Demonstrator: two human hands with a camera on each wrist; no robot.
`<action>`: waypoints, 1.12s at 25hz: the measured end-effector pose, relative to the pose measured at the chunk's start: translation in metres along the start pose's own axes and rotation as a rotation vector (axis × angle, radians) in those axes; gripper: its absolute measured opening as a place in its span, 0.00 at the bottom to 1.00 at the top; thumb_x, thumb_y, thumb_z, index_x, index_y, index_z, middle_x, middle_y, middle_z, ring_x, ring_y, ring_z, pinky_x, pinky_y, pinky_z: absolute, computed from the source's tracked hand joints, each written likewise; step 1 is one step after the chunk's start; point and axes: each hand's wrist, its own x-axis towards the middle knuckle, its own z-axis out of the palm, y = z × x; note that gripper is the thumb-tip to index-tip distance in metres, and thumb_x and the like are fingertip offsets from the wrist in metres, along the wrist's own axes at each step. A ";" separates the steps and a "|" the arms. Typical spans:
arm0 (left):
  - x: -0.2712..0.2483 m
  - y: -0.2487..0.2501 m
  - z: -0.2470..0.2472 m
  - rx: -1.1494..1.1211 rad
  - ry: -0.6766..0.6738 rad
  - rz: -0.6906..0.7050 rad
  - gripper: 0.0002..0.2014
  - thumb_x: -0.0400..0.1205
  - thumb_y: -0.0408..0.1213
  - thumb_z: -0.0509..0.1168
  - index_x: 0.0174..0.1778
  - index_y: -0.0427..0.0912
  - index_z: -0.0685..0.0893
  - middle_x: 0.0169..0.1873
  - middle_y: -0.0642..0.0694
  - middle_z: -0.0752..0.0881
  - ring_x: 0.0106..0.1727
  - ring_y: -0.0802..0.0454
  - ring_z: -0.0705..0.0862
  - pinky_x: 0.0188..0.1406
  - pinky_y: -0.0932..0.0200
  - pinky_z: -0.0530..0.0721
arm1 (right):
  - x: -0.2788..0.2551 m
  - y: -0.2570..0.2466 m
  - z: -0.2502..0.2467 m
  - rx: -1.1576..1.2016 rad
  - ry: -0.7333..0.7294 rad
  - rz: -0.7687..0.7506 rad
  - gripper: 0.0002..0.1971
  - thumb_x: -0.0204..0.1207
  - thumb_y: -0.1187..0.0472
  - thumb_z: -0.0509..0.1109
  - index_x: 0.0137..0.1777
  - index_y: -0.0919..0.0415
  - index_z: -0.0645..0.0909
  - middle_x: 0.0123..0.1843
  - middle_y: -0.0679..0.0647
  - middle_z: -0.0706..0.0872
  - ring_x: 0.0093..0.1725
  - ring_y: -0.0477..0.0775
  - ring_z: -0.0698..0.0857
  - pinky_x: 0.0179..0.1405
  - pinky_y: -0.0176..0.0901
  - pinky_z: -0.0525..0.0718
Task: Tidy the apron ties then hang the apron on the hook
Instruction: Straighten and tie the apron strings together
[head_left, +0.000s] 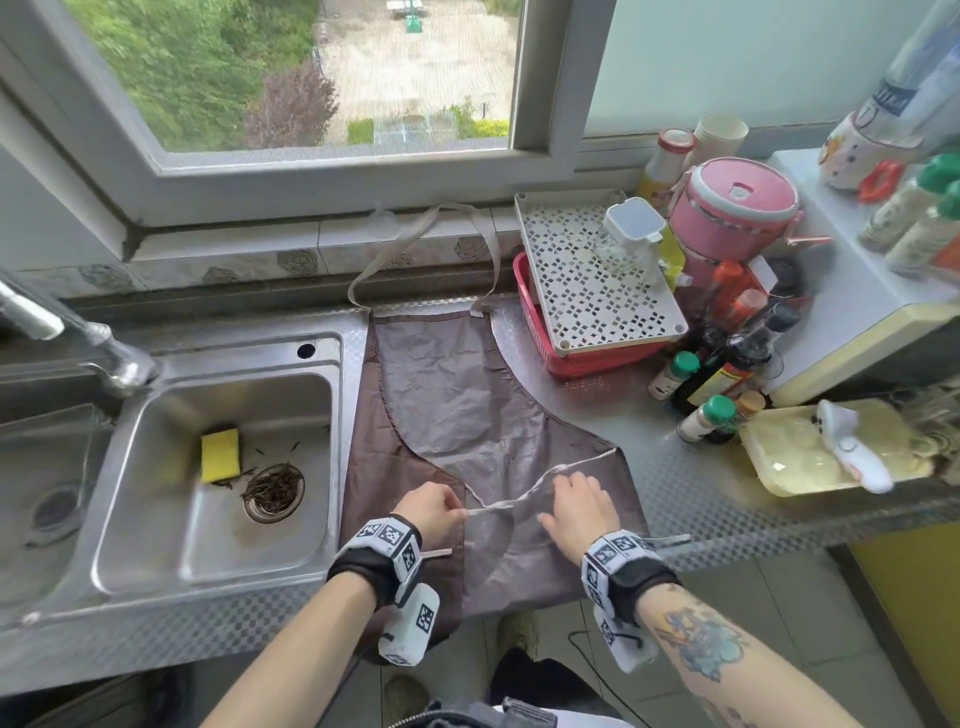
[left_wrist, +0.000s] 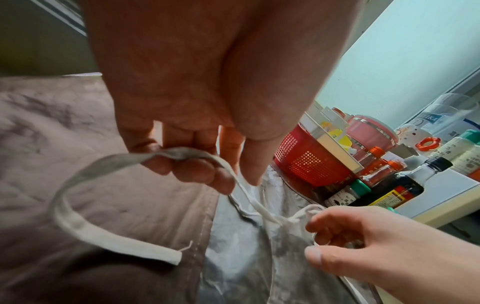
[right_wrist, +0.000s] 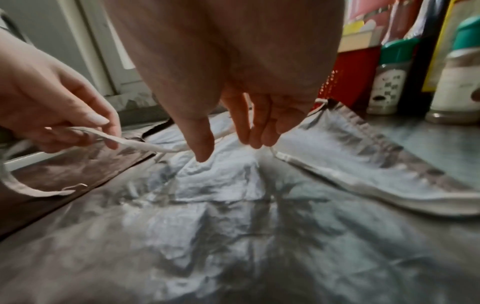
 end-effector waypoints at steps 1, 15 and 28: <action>0.000 0.002 0.001 0.006 -0.023 0.004 0.13 0.77 0.47 0.66 0.50 0.45 0.88 0.54 0.42 0.90 0.59 0.44 0.86 0.55 0.59 0.79 | 0.005 -0.001 0.003 0.046 0.016 0.054 0.23 0.73 0.46 0.68 0.63 0.60 0.74 0.63 0.59 0.79 0.65 0.62 0.75 0.64 0.55 0.75; 0.017 0.026 0.024 -0.025 -0.056 0.011 0.12 0.76 0.47 0.66 0.46 0.43 0.89 0.41 0.40 0.90 0.46 0.45 0.88 0.44 0.59 0.80 | 0.044 0.026 0.010 0.805 0.077 0.239 0.07 0.76 0.55 0.66 0.37 0.55 0.77 0.36 0.53 0.89 0.46 0.61 0.87 0.50 0.48 0.79; 0.009 0.080 -0.013 -1.556 0.013 0.204 0.18 0.86 0.39 0.52 0.30 0.39 0.74 0.17 0.47 0.79 0.21 0.50 0.80 0.38 0.56 0.85 | 0.032 0.018 -0.065 2.054 -0.249 -0.133 0.05 0.72 0.60 0.68 0.40 0.61 0.84 0.40 0.58 0.92 0.40 0.52 0.90 0.43 0.42 0.83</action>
